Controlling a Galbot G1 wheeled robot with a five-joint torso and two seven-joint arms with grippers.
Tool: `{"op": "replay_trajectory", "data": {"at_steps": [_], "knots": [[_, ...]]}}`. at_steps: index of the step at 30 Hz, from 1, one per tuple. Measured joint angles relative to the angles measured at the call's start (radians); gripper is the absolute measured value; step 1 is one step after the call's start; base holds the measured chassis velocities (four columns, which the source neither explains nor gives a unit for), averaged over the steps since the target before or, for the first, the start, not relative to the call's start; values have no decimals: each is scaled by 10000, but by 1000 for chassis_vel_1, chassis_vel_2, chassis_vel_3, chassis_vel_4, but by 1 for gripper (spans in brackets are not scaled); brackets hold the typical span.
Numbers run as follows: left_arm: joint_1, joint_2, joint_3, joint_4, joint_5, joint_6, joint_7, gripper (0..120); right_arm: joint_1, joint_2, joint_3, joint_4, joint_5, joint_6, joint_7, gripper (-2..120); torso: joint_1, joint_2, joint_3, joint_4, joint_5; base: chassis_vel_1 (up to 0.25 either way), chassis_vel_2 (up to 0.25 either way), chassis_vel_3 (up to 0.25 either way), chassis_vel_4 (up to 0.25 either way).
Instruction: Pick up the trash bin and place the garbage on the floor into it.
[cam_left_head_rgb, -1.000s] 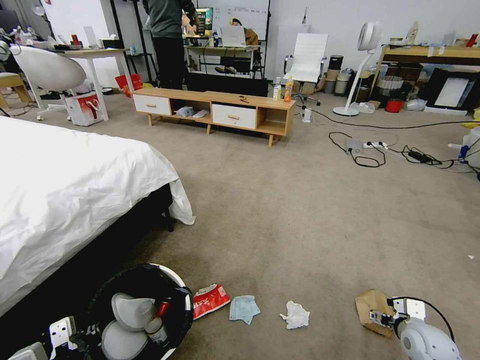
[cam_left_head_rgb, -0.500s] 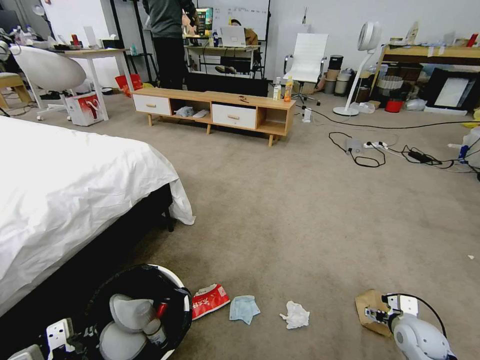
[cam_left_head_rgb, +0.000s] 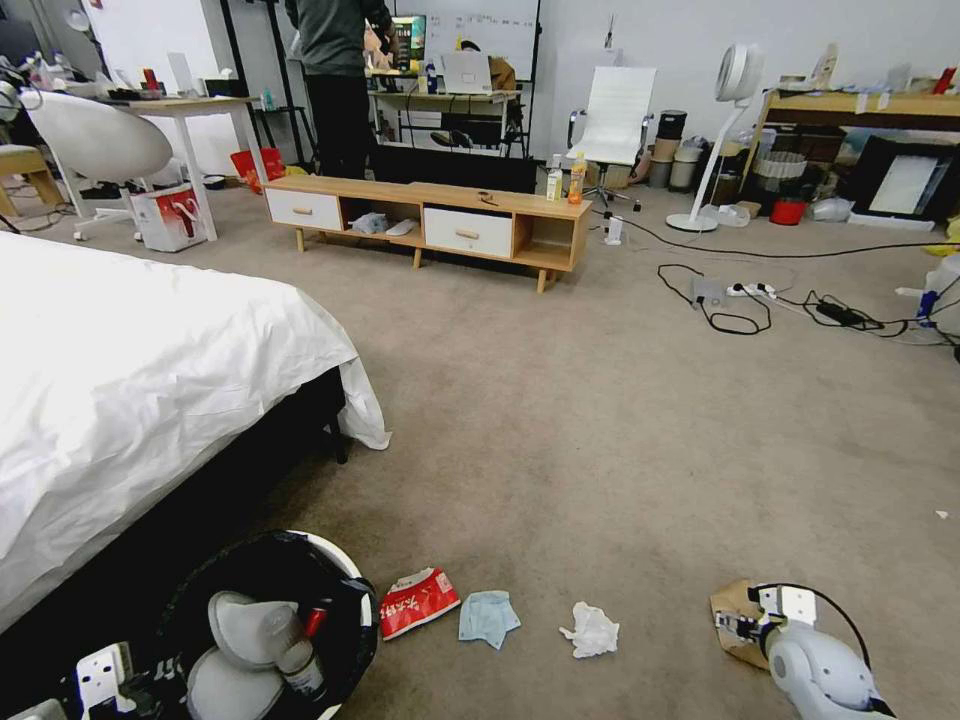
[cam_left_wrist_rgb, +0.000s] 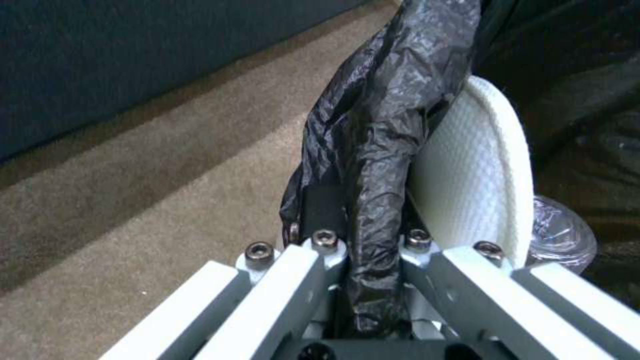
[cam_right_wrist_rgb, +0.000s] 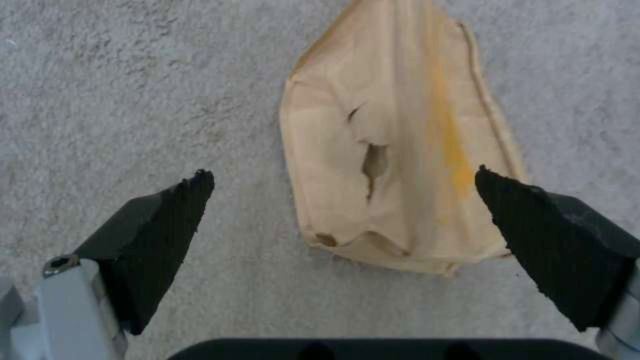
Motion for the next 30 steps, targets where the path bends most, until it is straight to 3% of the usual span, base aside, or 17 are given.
{"op": "replay_trajectory", "data": {"at_steps": [10,30], "knots": [[-35,45,-64,80,-53,14,1,2,356,274,-167,-570,-124,103,-73,100,0,0,0,0,1,0,0,0,0],[-26,18,-48,143,-73,17,-7,2,478,78,-162,-860,-240,307,-96,100,0,0,-1,-2,2,0,0,0,0]]}}
